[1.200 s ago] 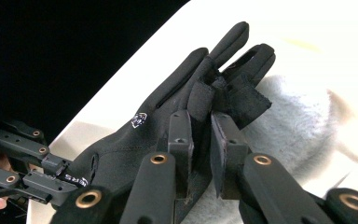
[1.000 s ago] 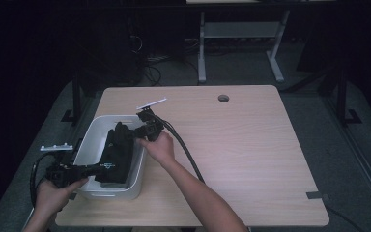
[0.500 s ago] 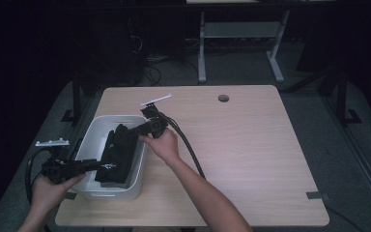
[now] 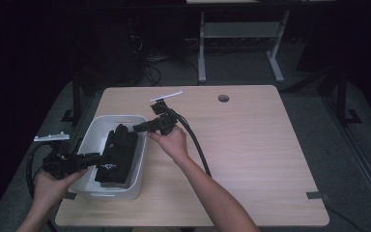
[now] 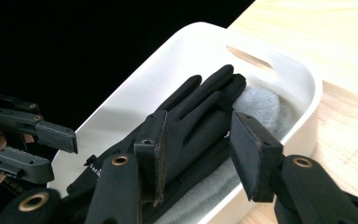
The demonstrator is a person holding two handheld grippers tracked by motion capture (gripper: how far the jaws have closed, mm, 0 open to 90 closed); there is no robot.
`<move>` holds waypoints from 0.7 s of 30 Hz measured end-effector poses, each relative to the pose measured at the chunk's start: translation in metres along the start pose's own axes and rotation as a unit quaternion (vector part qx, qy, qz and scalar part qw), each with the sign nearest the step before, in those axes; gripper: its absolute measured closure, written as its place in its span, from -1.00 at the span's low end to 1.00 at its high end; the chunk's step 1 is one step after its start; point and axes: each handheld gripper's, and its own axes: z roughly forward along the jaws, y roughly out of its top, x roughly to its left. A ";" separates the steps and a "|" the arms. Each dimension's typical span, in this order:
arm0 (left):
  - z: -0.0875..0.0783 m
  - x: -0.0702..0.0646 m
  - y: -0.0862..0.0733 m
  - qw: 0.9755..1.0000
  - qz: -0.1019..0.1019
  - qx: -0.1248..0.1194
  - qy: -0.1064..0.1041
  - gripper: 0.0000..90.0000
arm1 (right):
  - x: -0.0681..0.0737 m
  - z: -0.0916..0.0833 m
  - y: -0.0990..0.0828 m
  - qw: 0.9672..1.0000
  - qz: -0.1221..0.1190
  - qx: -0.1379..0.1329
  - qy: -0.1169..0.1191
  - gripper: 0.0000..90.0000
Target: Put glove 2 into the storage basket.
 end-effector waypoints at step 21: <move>0.012 -0.025 0.018 0.999 0.022 -0.007 -0.033 0.31 | -0.009 -0.037 0.002 1.000 -0.001 -0.021 -0.014 0.13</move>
